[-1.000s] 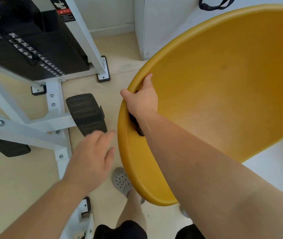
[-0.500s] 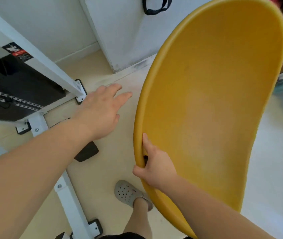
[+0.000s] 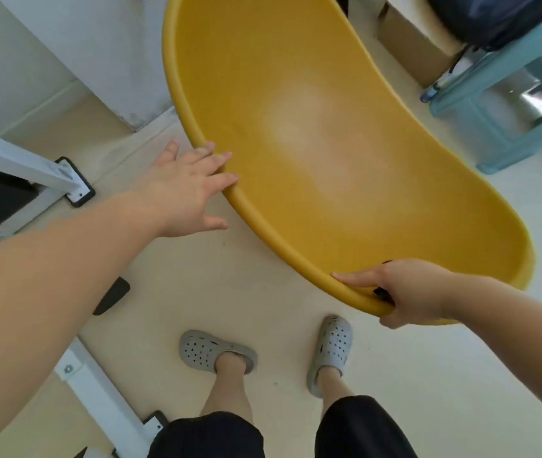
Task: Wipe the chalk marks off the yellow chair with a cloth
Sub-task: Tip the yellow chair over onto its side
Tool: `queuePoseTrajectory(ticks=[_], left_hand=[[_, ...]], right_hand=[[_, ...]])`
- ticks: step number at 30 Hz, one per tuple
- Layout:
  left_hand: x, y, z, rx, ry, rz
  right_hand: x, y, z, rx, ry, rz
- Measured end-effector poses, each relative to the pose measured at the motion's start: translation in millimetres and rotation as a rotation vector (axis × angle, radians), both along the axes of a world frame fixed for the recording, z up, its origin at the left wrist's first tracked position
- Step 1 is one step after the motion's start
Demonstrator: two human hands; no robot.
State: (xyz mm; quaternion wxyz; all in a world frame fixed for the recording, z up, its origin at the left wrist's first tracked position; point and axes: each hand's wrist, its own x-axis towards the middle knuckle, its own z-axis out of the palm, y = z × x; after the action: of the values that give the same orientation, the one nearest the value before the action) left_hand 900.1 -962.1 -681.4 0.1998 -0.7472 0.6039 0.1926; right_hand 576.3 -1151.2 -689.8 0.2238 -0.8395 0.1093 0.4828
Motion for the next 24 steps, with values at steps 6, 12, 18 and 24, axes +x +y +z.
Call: queuePoseTrajectory(ticks=[6,12,18,24], left_hand=[[-31,-37,-9,-0.025,0.087,0.019],[-48,-24,-12,-0.077,0.104,0.085],[-75,5,-24,-0.171,0.046,0.147],[-112,37,-36,-0.237,0.014,0.324]], right_hand=[[-30,-48,19,-0.214,-0.068,-0.069],[-11,17,-8,-0.295,-0.476,-0.116],[-23,15,-12,-0.411,-0.596,-0.088],[-3,-12,-6,-0.439,-0.601,0.068]])
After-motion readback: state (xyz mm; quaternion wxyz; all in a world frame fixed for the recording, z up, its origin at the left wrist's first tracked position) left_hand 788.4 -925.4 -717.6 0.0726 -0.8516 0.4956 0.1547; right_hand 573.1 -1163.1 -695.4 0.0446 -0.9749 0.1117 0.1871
